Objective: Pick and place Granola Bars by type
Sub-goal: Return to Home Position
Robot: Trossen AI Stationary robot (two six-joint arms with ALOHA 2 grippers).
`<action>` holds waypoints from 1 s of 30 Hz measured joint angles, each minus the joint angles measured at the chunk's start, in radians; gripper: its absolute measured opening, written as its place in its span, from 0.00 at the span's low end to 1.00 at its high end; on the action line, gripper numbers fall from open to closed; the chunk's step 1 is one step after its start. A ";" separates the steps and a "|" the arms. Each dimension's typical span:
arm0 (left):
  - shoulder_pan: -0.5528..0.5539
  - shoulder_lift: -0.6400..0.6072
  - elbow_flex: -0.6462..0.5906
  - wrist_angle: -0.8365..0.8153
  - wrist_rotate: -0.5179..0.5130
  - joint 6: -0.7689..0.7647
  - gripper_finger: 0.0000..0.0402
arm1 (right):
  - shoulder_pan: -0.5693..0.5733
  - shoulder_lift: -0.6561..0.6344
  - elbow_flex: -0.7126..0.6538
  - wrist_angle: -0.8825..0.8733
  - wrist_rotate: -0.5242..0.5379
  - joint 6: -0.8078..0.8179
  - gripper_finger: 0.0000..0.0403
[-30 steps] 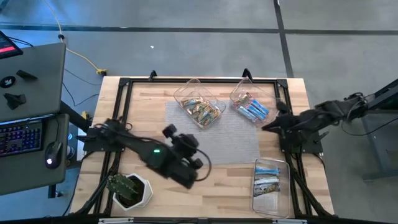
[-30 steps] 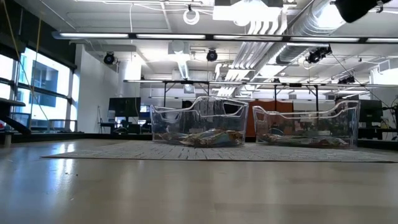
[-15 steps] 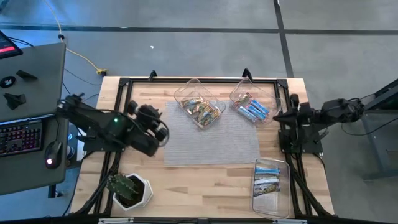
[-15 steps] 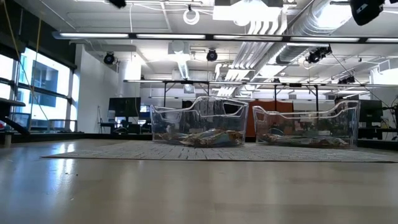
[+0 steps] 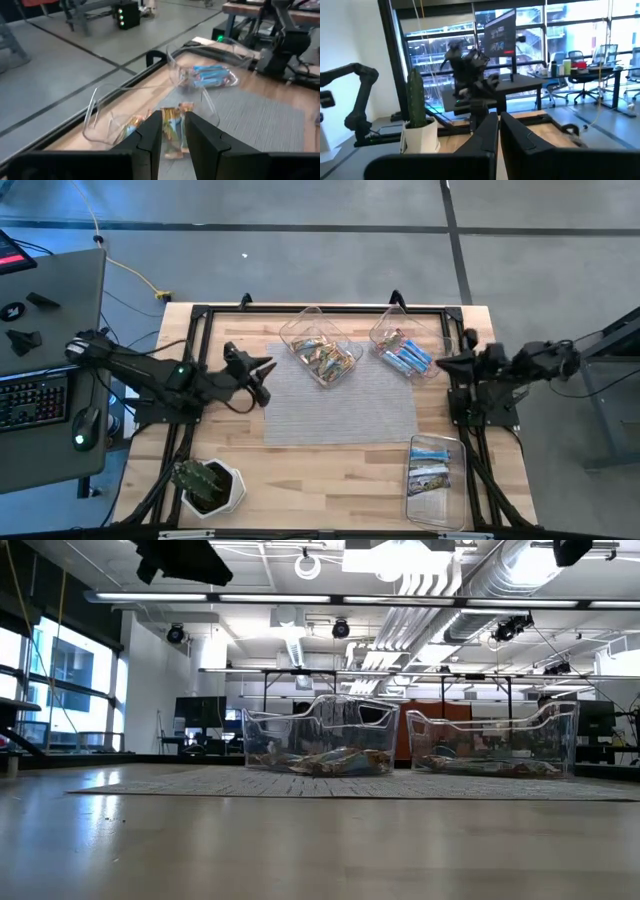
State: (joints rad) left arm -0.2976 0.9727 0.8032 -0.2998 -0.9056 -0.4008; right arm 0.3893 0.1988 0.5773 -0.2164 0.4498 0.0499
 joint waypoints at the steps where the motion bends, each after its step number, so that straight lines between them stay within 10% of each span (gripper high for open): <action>1: 0.020 -0.015 -0.005 0.014 0.026 0.025 0.20 | 0.000 -0.003 -0.037 0.040 -0.005 0.007 0.00; 17: 0.321 -0.137 -0.099 0.197 0.716 0.376 0.20 | 0.000 -0.009 -0.409 0.636 -0.079 -0.029 0.00; 30: 0.474 -0.546 -0.111 -0.227 0.675 0.293 0.20 | 0.000 -0.150 -0.506 0.622 -0.035 -0.010 0.01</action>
State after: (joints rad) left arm 0.1768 0.4270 0.6921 -0.5264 -0.2303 -0.1080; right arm 0.3893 0.0489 0.0710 0.4058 0.4149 0.0398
